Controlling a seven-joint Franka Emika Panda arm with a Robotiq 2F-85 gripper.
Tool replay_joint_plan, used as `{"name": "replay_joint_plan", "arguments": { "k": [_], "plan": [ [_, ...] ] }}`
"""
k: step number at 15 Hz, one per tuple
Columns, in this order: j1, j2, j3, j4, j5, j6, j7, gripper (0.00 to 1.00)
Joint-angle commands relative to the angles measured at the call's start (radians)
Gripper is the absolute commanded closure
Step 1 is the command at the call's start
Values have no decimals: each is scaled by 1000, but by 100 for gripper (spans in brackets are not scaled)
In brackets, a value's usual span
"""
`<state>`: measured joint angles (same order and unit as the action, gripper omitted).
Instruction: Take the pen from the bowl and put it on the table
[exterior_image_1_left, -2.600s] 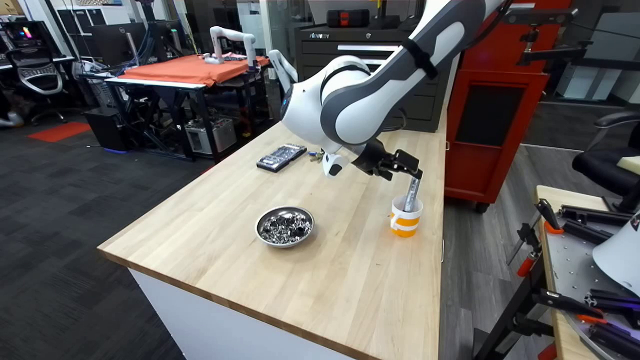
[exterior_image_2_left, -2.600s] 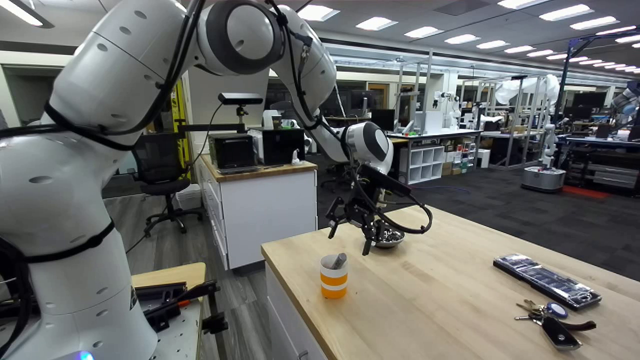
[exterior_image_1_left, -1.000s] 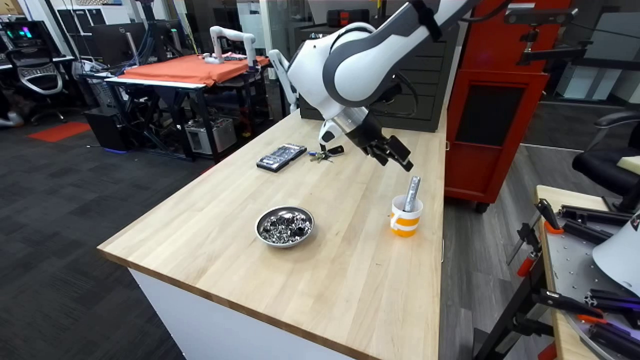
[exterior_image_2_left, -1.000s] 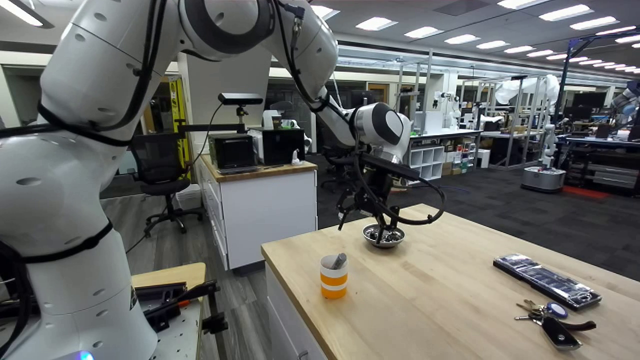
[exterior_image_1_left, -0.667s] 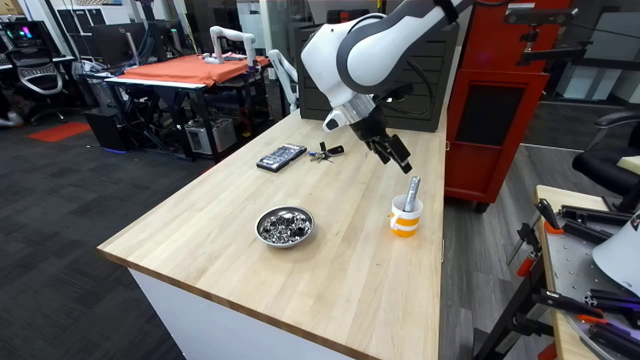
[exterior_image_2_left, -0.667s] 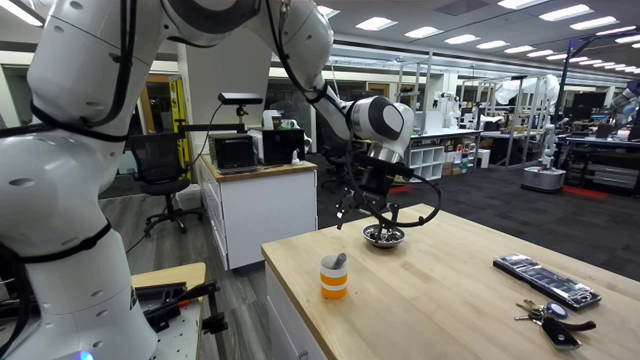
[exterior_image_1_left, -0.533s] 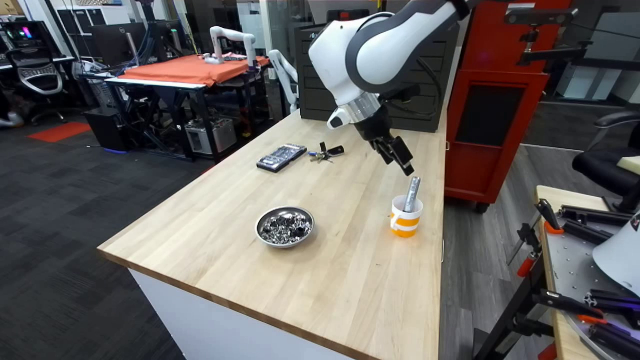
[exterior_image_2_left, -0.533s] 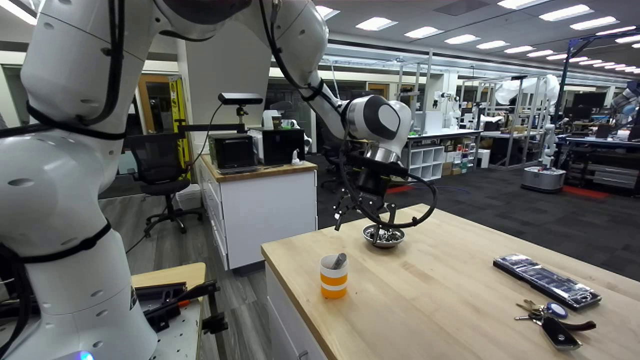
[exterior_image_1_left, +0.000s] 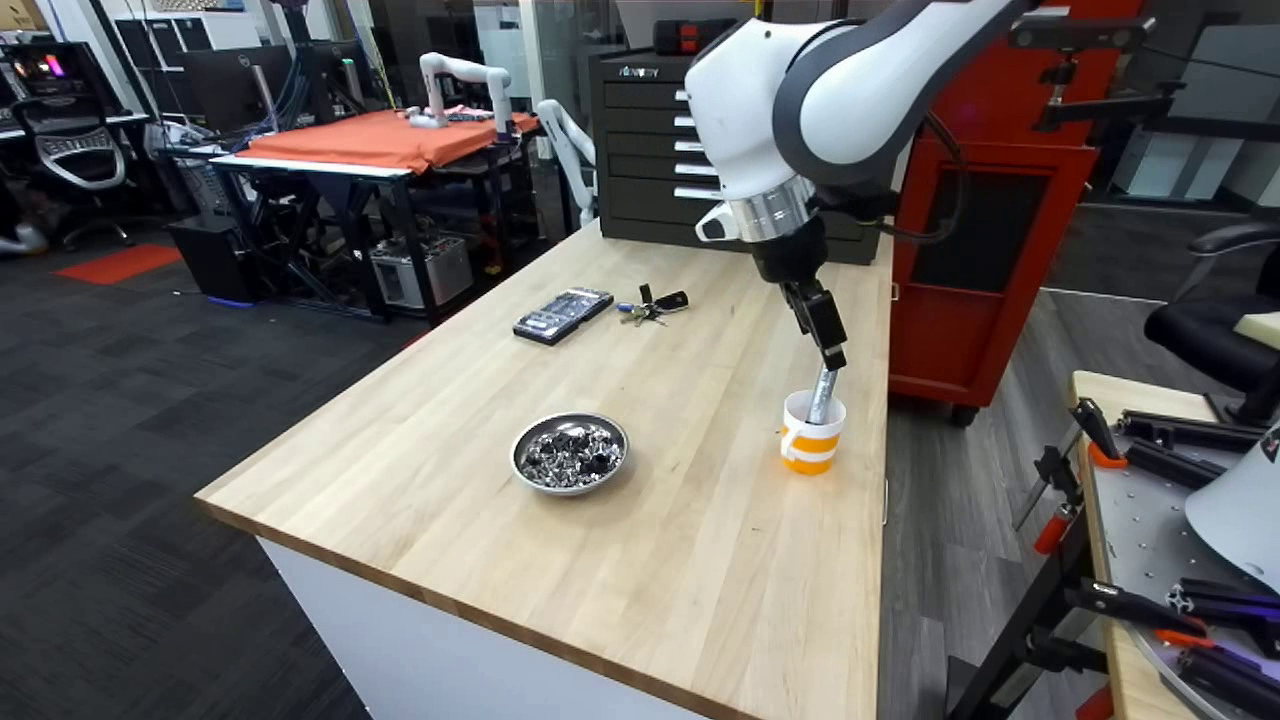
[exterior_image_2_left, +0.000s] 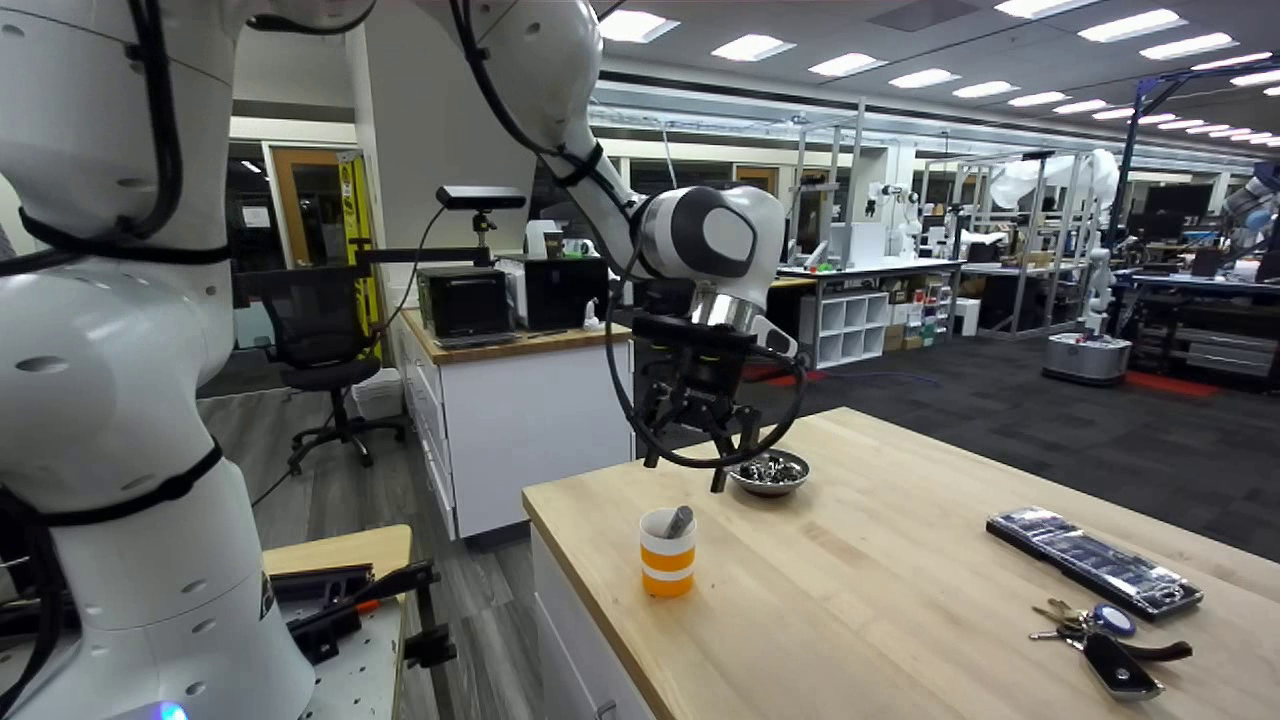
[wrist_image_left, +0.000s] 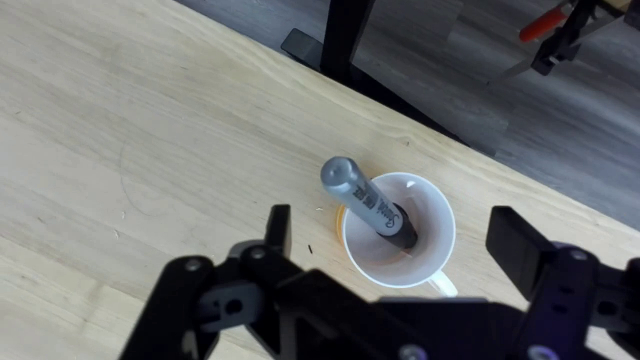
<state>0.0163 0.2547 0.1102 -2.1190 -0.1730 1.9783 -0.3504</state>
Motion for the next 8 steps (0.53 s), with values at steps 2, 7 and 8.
{"name": "replay_joint_plan", "arguments": {
  "k": [2, 7, 8],
  "plan": [
    [4, -153, -25, -193, 55, 137, 124, 0],
    [6, -219, -45, -319, 41, 289, 201, 0],
    [5, -216, -49, -334, 34, 323, 211, 0]
  ]
}}
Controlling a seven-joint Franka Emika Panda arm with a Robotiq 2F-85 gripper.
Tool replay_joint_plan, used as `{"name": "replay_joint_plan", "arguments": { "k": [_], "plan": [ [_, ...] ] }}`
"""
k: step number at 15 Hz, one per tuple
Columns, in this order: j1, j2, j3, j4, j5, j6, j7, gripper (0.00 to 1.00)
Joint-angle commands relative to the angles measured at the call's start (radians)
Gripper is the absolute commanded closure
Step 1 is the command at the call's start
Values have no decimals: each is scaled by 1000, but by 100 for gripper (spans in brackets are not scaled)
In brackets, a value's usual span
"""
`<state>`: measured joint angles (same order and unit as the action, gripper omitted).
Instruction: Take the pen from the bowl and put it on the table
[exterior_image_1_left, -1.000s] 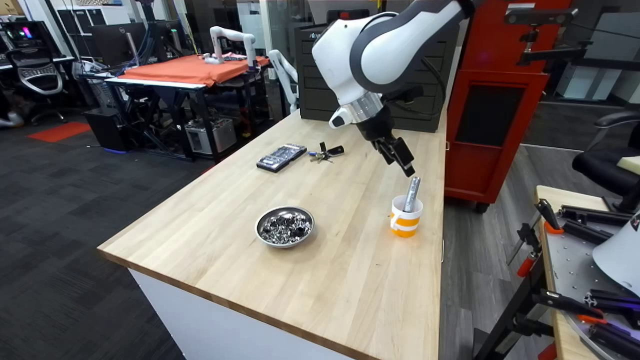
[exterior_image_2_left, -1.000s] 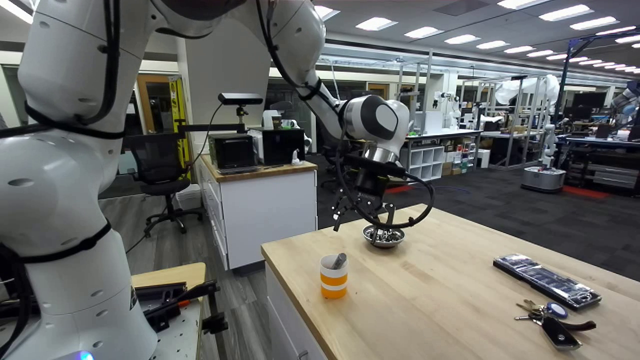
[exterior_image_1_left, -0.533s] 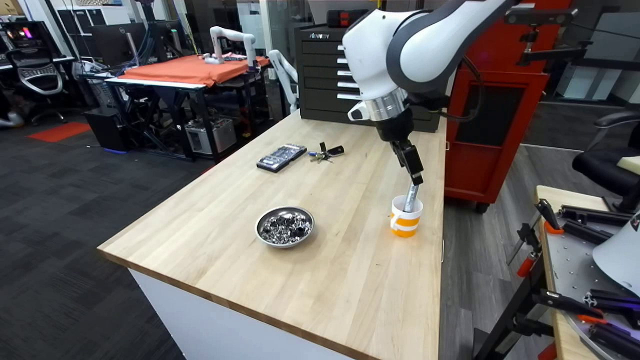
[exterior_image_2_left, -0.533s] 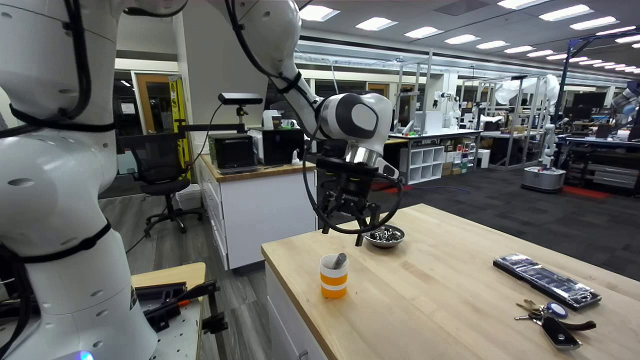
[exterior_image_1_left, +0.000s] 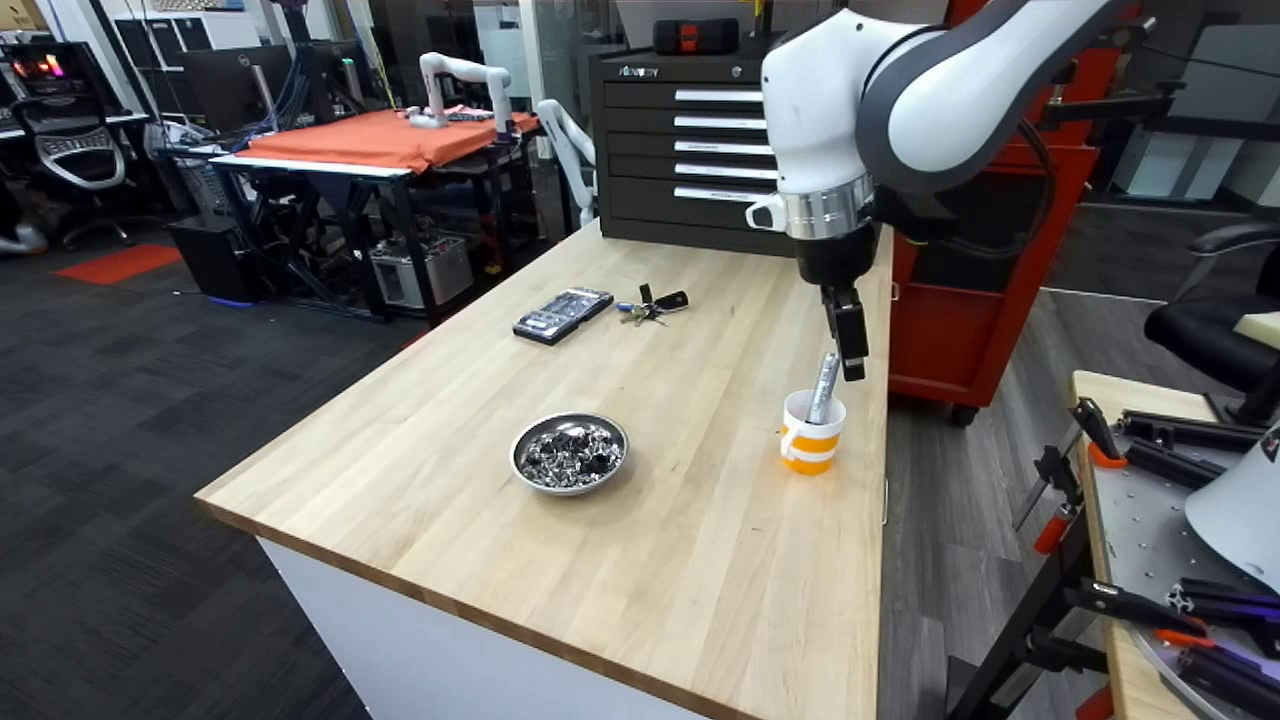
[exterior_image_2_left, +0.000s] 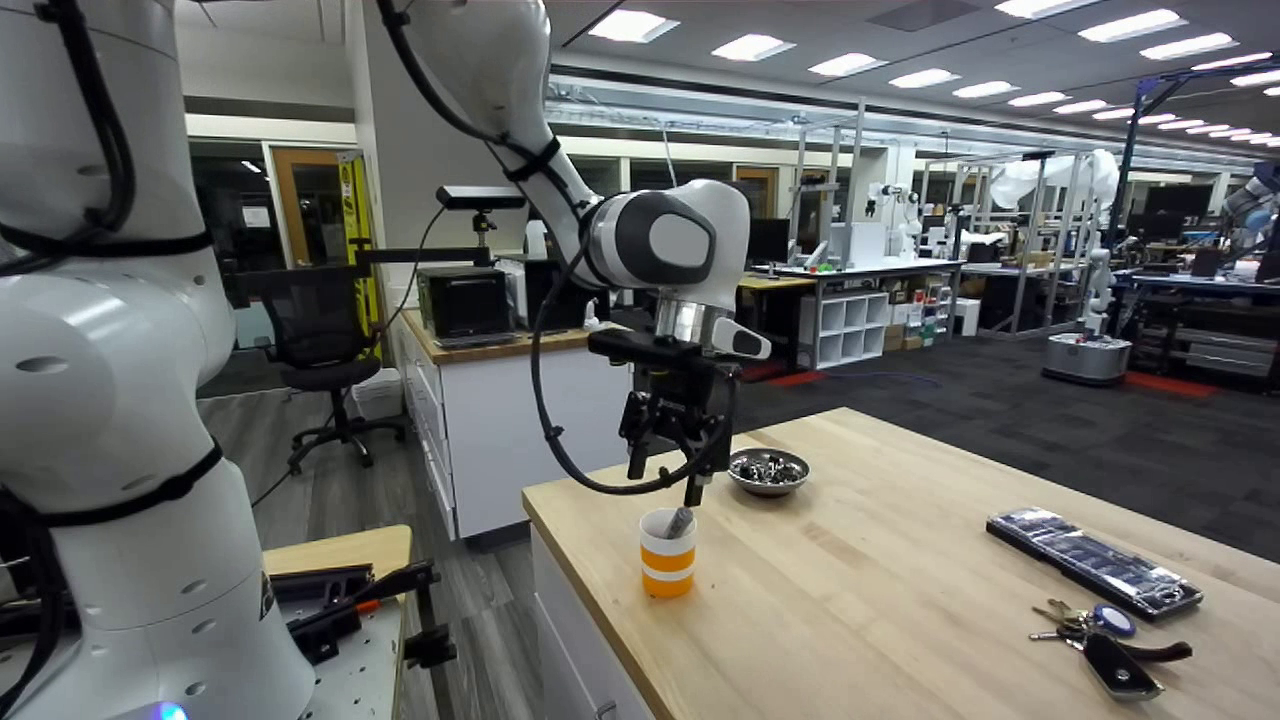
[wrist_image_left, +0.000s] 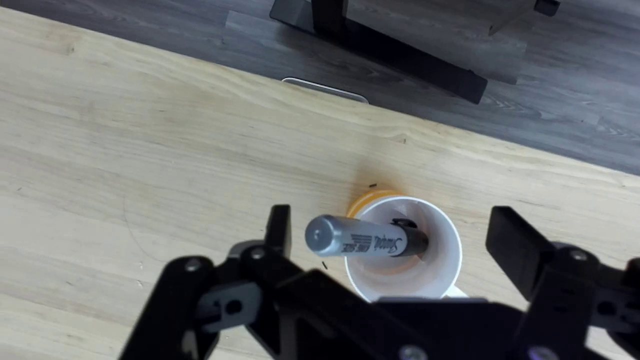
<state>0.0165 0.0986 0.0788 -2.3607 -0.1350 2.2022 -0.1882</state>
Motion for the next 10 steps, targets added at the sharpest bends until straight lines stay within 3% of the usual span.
{"name": "replay_joint_plan", "arguments": {
  "k": [1, 10],
  "plan": [
    [3, -59, -22, -107, -10, 137, 47, 0],
    [-36, -26, -78, -160, 56, 380, -37, 0]
  ]
}}
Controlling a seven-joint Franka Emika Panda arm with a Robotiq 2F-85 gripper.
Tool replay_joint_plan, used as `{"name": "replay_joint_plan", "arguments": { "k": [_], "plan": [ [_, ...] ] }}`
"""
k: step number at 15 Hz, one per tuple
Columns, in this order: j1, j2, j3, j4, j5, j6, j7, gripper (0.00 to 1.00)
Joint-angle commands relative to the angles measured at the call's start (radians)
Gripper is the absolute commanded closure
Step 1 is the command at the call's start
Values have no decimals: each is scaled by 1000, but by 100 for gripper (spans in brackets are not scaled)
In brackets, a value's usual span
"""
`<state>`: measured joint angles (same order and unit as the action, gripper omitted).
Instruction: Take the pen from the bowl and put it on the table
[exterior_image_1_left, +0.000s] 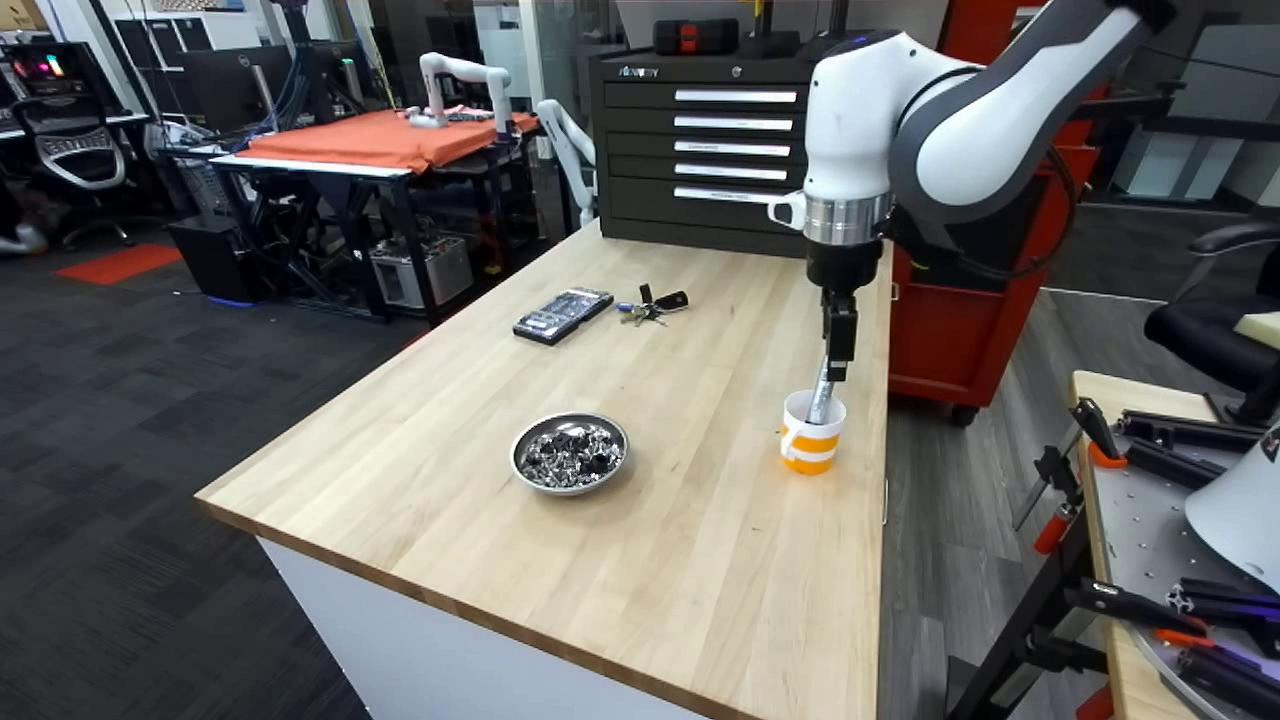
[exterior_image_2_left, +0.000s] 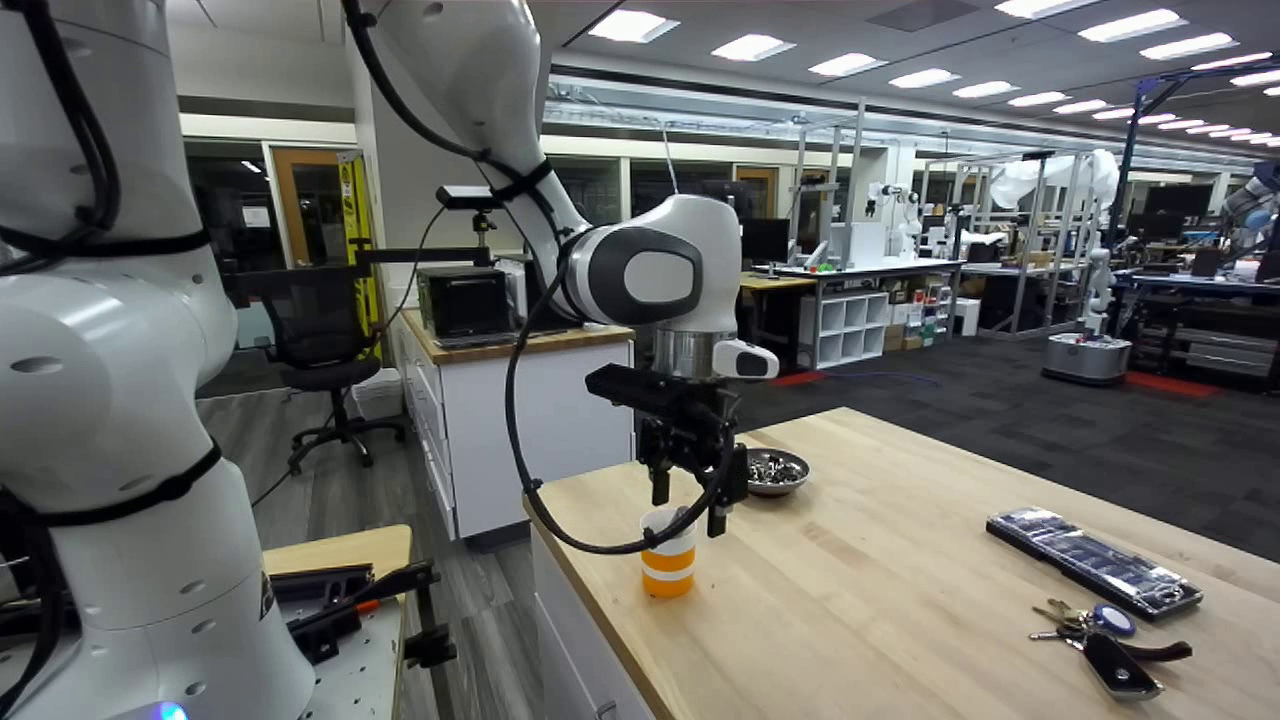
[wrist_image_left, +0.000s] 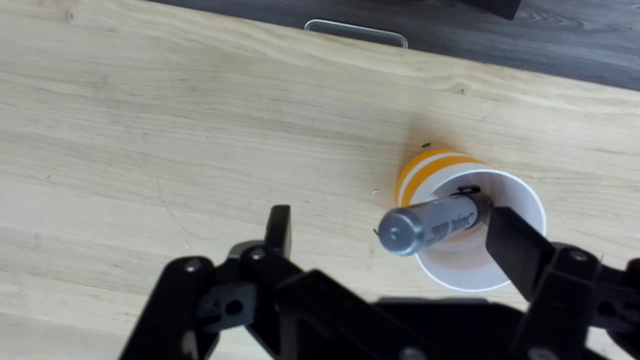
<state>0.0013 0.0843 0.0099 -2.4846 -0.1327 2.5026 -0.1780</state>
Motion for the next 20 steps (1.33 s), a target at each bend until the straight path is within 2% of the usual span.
{"name": "replay_joint_plan", "arguments": {
  "k": [1, 5, 8, 14, 20],
  "plan": [
    [-29, -7, -6, -42, 108, 109, -82, 0],
    [-51, 2, 30, -43, 436, 126, -288, 0],
    [-50, -16, 32, -43, 556, 94, -368, 0],
    [-41, -33, 13, -39, 465, 53, -334, 0],
    [-37, -18, 7, 7, 384, -100, -323, 0]
  ]
}}
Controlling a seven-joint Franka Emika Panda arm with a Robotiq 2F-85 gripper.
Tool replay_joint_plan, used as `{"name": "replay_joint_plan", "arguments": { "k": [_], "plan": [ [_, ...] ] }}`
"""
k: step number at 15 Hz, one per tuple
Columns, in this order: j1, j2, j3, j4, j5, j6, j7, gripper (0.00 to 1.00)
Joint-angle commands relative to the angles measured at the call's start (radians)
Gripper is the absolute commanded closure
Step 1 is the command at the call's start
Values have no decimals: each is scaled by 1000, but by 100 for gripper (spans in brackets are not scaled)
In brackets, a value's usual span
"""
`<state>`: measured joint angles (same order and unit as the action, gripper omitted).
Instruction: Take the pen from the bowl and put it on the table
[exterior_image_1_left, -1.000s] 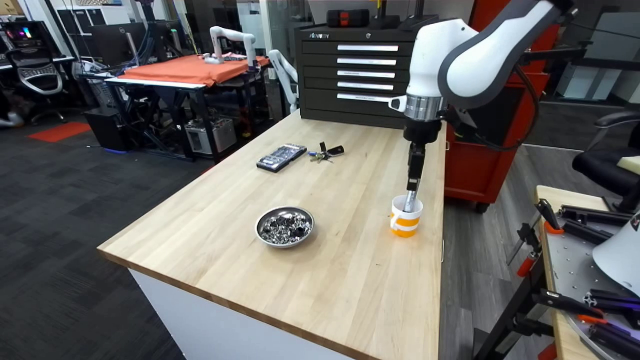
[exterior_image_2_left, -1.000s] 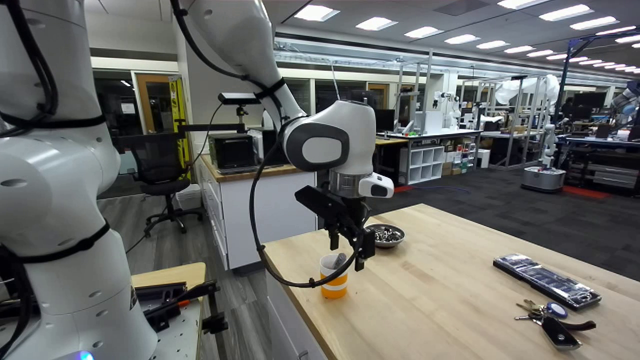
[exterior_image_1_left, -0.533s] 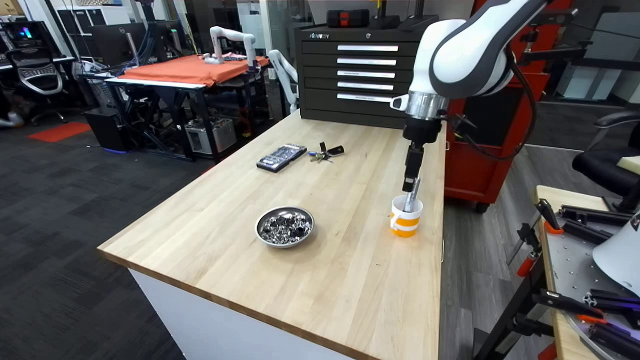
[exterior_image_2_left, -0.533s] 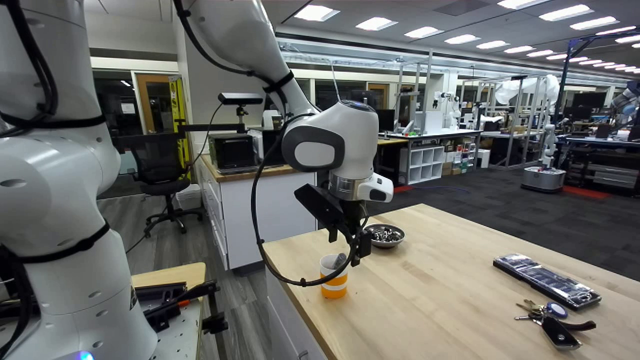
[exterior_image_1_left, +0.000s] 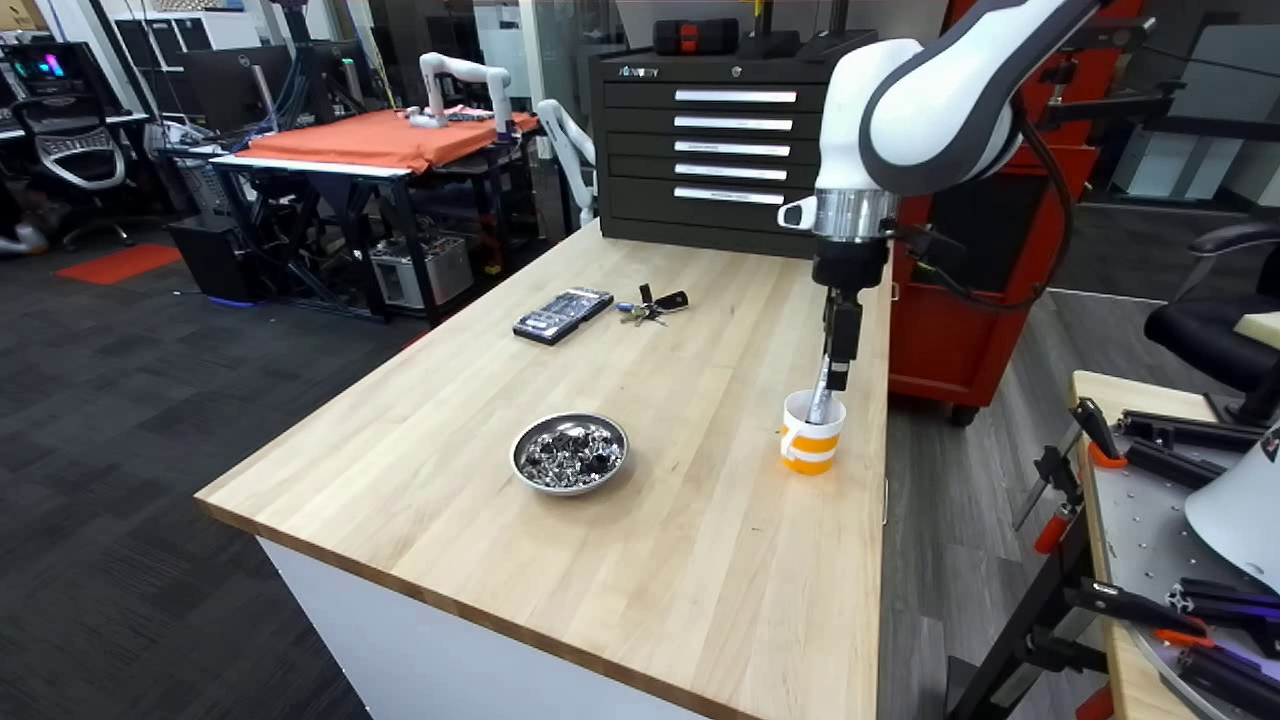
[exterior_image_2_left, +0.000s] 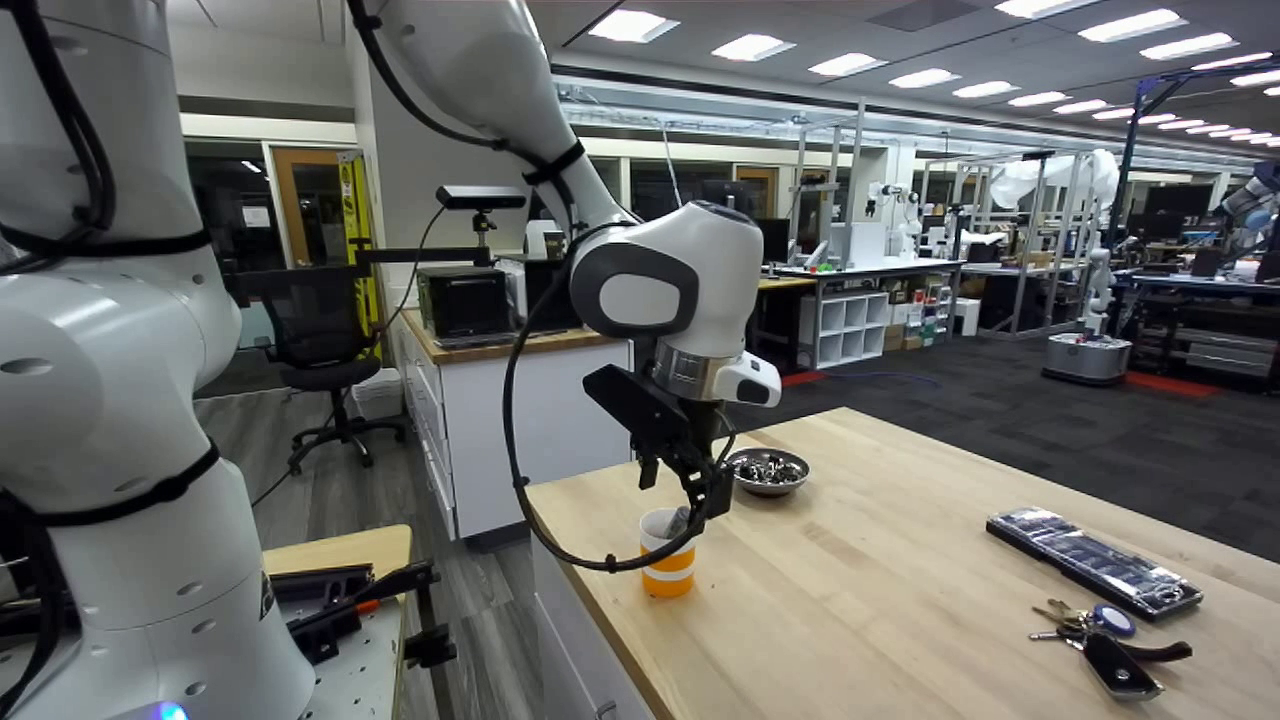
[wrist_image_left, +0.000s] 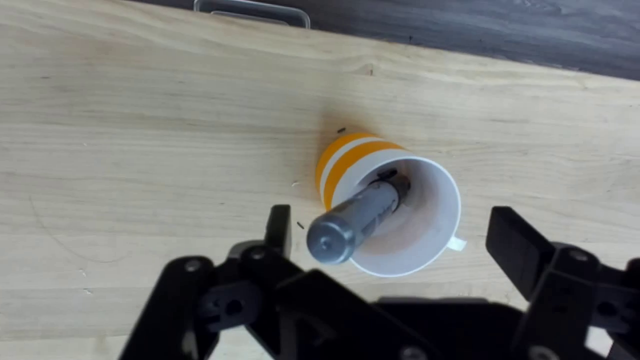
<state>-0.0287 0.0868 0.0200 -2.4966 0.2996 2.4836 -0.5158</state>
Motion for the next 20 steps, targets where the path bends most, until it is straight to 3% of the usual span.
{"name": "replay_joint_plan", "arguments": {
  "k": [1, 8, 20],
  "plan": [
    [-6, -20, -4, 25, -63, -96, 17, 0],
    [-3, -7, -8, 57, -171, -109, 23, 0],
    [-2, 9, -3, 42, -191, -56, 5, 0]
  ]
}}
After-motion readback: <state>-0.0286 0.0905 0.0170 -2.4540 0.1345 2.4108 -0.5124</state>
